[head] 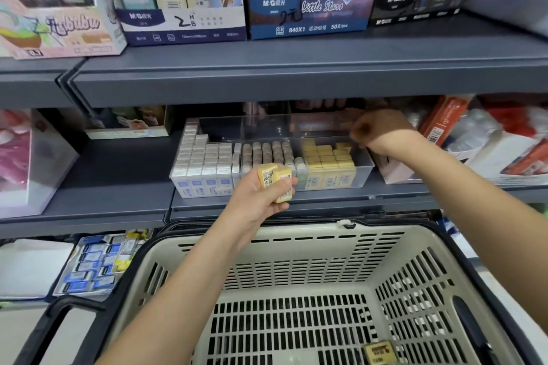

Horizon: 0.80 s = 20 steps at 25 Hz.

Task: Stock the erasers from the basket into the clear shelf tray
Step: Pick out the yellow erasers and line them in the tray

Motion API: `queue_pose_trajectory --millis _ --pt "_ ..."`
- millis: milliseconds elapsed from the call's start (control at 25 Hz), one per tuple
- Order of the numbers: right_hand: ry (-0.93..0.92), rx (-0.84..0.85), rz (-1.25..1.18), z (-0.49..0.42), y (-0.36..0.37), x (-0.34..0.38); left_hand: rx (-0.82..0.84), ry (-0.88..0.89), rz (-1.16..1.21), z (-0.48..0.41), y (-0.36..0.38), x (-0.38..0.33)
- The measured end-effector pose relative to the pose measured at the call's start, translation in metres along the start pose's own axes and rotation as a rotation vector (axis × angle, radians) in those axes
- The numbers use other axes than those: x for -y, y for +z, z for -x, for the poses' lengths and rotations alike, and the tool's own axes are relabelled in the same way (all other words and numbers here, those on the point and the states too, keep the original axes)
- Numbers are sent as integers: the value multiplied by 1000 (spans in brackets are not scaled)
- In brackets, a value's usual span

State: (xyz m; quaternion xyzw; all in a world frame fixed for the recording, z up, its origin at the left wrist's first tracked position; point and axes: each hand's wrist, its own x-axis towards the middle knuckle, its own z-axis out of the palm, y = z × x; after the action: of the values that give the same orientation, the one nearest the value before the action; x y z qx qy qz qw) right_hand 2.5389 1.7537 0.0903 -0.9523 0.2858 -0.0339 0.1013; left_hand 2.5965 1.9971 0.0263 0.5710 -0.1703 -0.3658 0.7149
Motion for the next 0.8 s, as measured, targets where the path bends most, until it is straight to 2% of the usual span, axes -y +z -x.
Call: queue_pose_trajectory --millis 160,360,560,800 --pt "137 109 -72 -1 5 9 20 -12 -37 3 4 3" --pt "257 86 -139 -8 18 20 25 -32 -59 4 8 9" --pt "254 129 -180 -7 23 14 29 -32 -45 4 8 9" --pt "139 221 -132 -7 24 7 27 -38 -47 4 9 8"
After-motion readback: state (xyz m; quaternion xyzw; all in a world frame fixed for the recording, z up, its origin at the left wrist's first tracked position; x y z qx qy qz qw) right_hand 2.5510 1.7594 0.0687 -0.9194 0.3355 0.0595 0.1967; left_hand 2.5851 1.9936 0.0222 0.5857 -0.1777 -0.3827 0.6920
